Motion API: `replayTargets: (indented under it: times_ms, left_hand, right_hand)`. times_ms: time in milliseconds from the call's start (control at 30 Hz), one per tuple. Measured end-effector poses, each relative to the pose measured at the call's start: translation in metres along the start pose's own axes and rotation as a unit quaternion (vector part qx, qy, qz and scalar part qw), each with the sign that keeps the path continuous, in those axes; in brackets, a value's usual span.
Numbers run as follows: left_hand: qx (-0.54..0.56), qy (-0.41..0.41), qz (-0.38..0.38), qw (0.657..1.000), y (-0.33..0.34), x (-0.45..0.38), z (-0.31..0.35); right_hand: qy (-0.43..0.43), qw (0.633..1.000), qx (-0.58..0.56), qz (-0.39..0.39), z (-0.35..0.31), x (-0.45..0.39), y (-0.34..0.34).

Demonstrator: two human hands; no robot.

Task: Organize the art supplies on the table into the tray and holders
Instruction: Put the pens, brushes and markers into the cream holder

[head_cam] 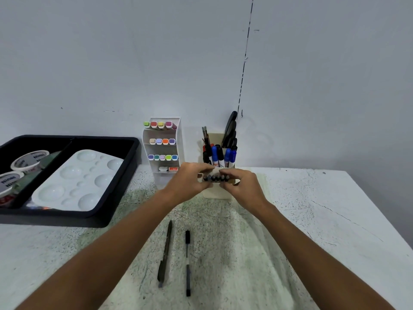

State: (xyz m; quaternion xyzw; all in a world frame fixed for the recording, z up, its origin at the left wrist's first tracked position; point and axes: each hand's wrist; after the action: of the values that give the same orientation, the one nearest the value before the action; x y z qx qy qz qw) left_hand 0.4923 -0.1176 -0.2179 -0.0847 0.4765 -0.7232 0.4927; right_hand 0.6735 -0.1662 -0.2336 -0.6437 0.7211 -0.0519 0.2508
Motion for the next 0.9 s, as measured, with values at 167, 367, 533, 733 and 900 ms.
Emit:
replayTargets:
  times_ms: [167, 367, 533, 733, 900]
  left_hand:
    - [0.065, -0.021, 0.014, 0.998, 0.001, 0.005, -0.003]
    - [0.082, -0.012, 0.024, 0.996, 0.002, 0.005, -0.002]
    - [0.061, -0.008, 0.023, 0.998, -0.001, 0.006, -0.007]
    - [0.071, -0.018, 0.021, 0.997, 0.001, 0.005, -0.007]
    - [0.069, -0.014, 0.016, 0.997, 0.001, 0.007, -0.007]
  right_hand:
    - [0.023, 0.999, -0.019, -0.022, 0.0, -0.005, 0.001]
    - [0.04, 0.998, -0.054, -0.017, 0.001, -0.008, 0.009]
    - [0.042, 0.995, -0.092, -0.018, 0.003, -0.007, 0.012]
    - [0.051, 0.992, -0.114, -0.018, 0.008, -0.007, 0.012]
    - [0.022, 0.996, -0.081, -0.026, 0.003, -0.006, 0.009]
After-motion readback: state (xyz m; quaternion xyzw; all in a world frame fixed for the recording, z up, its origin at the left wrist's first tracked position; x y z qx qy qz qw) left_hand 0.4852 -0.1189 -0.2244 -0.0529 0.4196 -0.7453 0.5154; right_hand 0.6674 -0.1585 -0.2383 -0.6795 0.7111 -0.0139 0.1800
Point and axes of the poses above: each hand's wrist, its own x-axis away from the middle knuckle, its own y-axis out of the palm, z = x × y, and after that the axes turned 6 degrees about -x, right-handed
